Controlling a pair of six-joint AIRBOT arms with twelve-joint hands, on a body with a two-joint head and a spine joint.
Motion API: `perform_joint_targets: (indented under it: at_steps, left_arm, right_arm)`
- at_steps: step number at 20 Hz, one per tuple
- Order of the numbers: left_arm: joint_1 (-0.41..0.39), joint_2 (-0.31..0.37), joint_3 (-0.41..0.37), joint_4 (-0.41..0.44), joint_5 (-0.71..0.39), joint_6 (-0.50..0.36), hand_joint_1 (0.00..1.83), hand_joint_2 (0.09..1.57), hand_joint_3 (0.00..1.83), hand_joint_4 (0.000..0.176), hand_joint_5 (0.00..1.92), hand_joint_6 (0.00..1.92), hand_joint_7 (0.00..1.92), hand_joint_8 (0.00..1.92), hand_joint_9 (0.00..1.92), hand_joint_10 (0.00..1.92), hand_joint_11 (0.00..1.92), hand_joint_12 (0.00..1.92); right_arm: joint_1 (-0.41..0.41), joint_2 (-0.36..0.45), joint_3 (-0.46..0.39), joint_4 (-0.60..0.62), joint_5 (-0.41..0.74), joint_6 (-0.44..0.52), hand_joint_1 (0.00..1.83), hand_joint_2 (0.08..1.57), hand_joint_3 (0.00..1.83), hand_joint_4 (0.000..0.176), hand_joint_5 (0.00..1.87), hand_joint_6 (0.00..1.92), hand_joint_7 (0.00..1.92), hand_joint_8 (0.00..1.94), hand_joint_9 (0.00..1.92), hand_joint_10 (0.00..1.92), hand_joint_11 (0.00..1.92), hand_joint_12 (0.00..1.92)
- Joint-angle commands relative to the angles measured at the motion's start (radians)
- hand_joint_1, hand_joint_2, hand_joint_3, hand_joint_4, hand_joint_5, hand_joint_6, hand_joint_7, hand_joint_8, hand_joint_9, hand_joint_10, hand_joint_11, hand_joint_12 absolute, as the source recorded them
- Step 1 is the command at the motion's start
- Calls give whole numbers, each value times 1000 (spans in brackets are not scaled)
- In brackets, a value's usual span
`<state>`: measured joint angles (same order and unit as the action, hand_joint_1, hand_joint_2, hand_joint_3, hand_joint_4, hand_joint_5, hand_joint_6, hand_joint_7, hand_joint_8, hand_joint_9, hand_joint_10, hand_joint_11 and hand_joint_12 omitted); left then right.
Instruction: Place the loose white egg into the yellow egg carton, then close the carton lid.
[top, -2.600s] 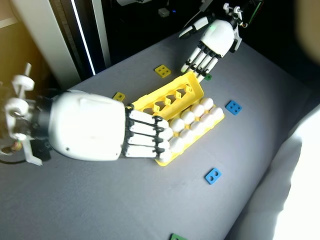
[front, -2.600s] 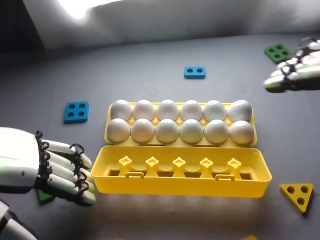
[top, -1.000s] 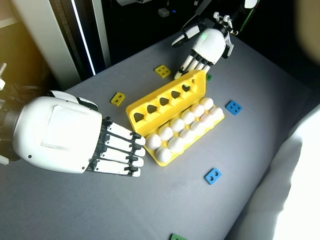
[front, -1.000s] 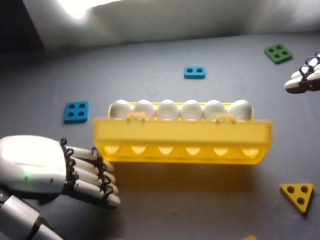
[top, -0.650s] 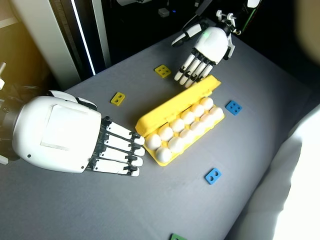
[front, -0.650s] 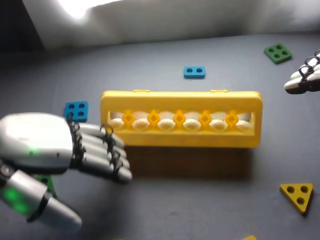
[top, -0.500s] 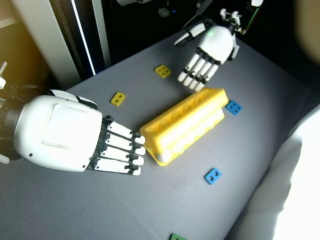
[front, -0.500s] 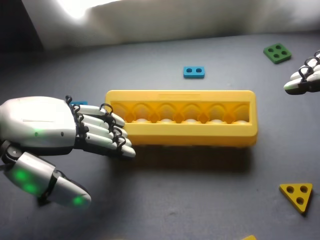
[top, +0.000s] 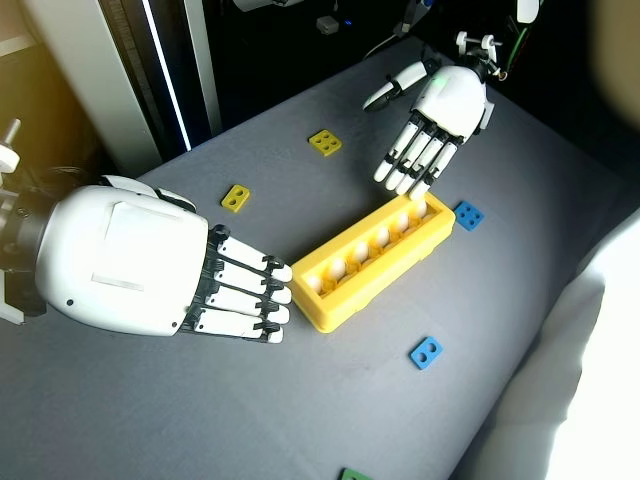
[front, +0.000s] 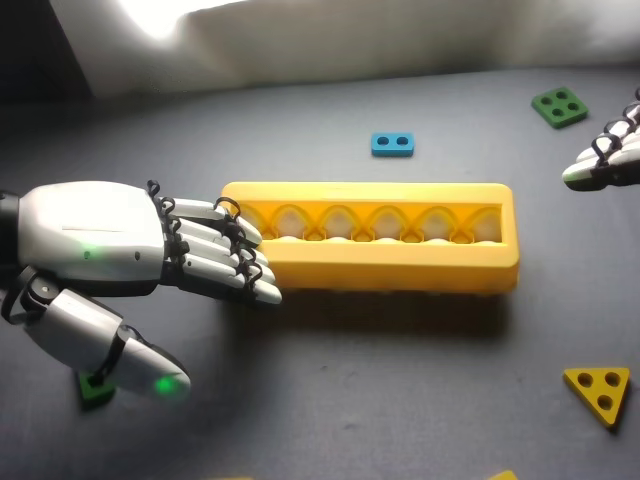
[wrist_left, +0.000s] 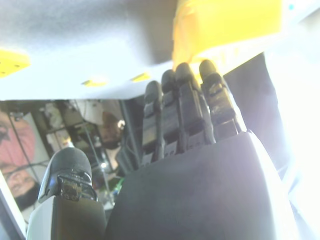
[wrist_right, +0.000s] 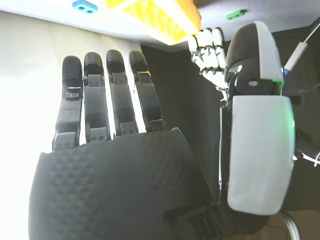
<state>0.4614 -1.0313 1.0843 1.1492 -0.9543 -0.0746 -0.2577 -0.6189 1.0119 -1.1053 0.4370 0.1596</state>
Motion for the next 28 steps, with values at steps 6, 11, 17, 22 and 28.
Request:
perform_joint_targets:
  at_steps: [6,11,17,22,28]
  left_arm:
    - [-17,28,-17,-44,-23,15,0,1167,2,0,289,0,280,1,231,1,0,368]
    - [-47,144,-48,-44,-145,30,0,1165,1,0,289,1,280,1,232,1,0,376]
    - [-80,297,-72,-16,-273,-3,0,1160,0,0,289,0,280,0,234,1,0,395]
    - [-96,375,-85,25,-338,-40,0,1162,0,0,296,3,281,1,233,0,0,387]
    - [-113,384,-87,55,-339,-64,0,1159,0,0,285,0,274,0,230,0,0,389]
  right_arm:
    - [13,13,-3,30,47,3,512,950,1,0,280,1,266,2,221,1,0,575]
    - [13,14,-4,30,47,3,510,952,1,0,279,2,253,0,212,0,0,553]
    - [13,15,-6,30,47,3,505,950,0,0,283,3,259,3,219,4,0,550]
    - [13,16,-7,30,47,3,518,953,0,0,289,3,262,2,221,3,0,548]
    - [12,17,-11,29,49,3,508,959,1,0,270,1,249,1,201,1,0,513]
